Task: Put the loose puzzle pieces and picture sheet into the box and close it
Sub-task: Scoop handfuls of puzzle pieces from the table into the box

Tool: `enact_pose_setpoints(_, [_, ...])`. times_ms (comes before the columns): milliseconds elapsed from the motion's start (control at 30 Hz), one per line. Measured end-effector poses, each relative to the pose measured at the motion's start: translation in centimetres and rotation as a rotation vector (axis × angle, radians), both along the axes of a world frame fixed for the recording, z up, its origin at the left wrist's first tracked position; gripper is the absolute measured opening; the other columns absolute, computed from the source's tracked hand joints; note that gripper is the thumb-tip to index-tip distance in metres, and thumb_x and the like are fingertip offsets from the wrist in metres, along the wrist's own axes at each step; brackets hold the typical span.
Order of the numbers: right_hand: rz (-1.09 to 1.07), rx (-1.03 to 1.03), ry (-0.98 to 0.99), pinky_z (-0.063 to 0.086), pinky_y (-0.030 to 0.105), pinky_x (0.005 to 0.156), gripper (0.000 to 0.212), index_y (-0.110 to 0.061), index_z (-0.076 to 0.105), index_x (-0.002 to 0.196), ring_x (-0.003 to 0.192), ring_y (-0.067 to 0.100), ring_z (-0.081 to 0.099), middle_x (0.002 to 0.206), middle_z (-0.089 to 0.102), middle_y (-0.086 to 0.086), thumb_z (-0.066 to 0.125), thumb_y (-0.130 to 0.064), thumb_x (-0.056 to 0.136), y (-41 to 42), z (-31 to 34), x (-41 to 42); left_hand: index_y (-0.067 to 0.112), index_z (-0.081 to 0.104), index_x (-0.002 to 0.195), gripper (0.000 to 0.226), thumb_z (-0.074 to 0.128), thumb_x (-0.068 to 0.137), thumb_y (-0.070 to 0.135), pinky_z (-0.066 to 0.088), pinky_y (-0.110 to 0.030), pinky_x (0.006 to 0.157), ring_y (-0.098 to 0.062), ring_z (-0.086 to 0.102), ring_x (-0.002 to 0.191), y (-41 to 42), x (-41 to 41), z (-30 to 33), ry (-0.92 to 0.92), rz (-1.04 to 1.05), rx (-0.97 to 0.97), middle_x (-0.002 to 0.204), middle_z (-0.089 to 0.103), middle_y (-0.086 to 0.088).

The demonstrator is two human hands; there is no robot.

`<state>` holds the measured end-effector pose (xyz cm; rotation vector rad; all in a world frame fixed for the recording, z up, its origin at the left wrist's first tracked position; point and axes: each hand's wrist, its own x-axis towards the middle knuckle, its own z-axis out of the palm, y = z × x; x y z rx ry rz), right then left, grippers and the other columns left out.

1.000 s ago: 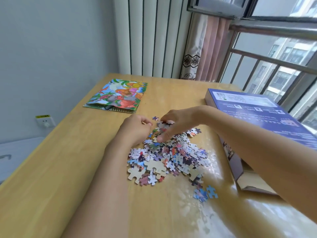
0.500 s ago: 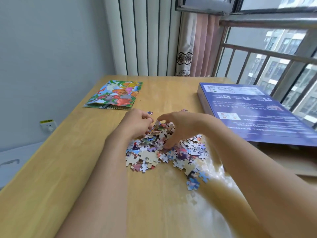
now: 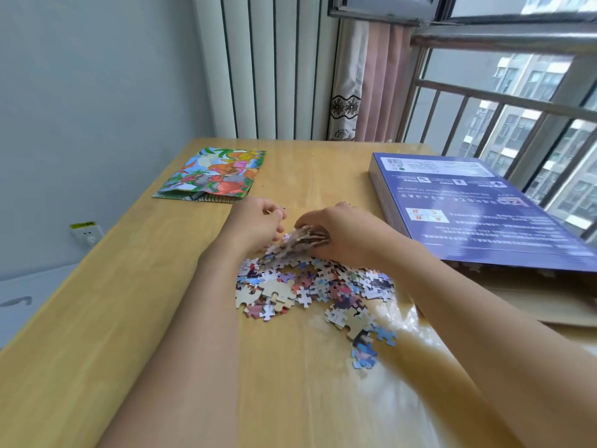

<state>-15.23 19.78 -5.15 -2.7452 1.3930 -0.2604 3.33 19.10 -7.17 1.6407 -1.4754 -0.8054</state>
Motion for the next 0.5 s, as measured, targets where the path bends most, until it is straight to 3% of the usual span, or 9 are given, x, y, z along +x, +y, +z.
enact_pose_setpoints(133, [-0.01, 0.051, -0.192, 0.053, 0.04, 0.084, 0.043, -0.024, 0.064, 0.13, 0.095, 0.023, 0.065, 0.107, 0.074, 0.0, 0.073, -0.034, 0.089, 0.2, 0.5, -0.5, 0.018, 0.073, 0.092, 0.027, 0.049, 0.101, 0.024, 0.045, -0.025, 0.06, -0.01, 0.063, 0.065, 0.1, 0.0, 0.2, -0.058, 0.053, -0.094, 0.08, 0.07, 0.005])
enact_pose_setpoints(200, [-0.02, 0.094, -0.286, 0.054, 0.035, 0.076, 0.035, -0.022, 0.067, 0.123, 0.08, 0.015, 0.064, 0.096, 0.073, -0.003, 0.074, -0.031, 0.089, 0.3, 0.8, -1.0, 0.016, 0.072, 0.091, 0.032, 0.045, 0.104, 0.027, 0.048, -0.027, 0.059, -0.014, 0.066, 0.068, 0.1, -0.1, 0.5, 0.031, 0.097, -0.11, 0.08, 0.072, -0.001])
enact_pose_setpoints(300, [-0.029, 0.139, -0.442, 0.043, 0.028, 0.057, 0.013, -0.017, 0.066, 0.098, 0.058, 0.011, 0.051, 0.074, 0.066, 0.0, 0.072, -0.028, 0.092, 0.5, 0.9, -1.8, 0.013, 0.069, 0.09, 0.032, 0.044, 0.105, 0.026, 0.051, -0.027, 0.058, -0.017, 0.064, 0.068, 0.3, -0.4, 0.8, 0.095, 0.111, -0.109, 0.083, 0.071, -0.006])
enact_pose_setpoints(367, [-0.026, 0.16, -0.516, 0.042, 0.031, 0.058, 0.024, -0.008, 0.062, 0.092, 0.059, 0.017, 0.048, 0.074, 0.061, 0.014, 0.071, -0.031, 0.092, 0.7, 0.7, -2.2, 0.014, 0.07, 0.089, 0.031, 0.046, 0.104, 0.025, 0.052, -0.027, 0.057, -0.016, 0.065, 0.068, 0.3, -0.5, 0.8, 0.076, 0.082, -0.116, 0.083, 0.072, -0.007])
enact_pose_setpoints(400, [-0.021, 0.172, -0.548, 0.05, 0.035, 0.06, 0.028, -0.006, 0.063, 0.094, 0.062, 0.025, 0.052, 0.077, 0.062, 0.018, 0.071, -0.033, 0.092, 0.8, 0.5, -2.5, 0.014, 0.07, 0.089, 0.031, 0.046, 0.104, 0.025, 0.052, -0.026, 0.056, -0.014, 0.065, 0.066, 0.3, -0.7, 0.8, 0.069, 0.067, -0.126, 0.083, 0.072, -0.007])
enact_pose_setpoints(467, [-0.001, 0.233, -0.629, 0.058, 0.05, 0.064, 0.028, -0.007, 0.065, 0.099, 0.067, 0.035, 0.06, 0.077, 0.061, 0.017, 0.072, -0.033, 0.092, 1.2, 0.6, -3.1, 0.014, 0.071, 0.089, 0.03, 0.047, 0.103, 0.025, 0.05, -0.023, 0.054, -0.011, 0.064, 0.062, 0.4, -1.2, 0.9, 0.066, 0.044, -0.155, 0.081, 0.071, -0.006])
enact_pose_setpoints(500, [0.009, 0.269, -0.676, 0.059, 0.05, 0.063, 0.025, -0.008, 0.066, 0.101, 0.065, 0.033, 0.062, 0.075, 0.059, 0.014, 0.072, -0.031, 0.092, 1.5, 0.7, -3.5, 0.014, 0.072, 0.089, 0.03, 0.047, 0.103, 0.025, 0.049, -0.022, 0.054, -0.011, 0.064, 0.061, 0.4, -1.7, 1.0, 0.064, 0.026, -0.17, 0.08, 0.071, -0.006])
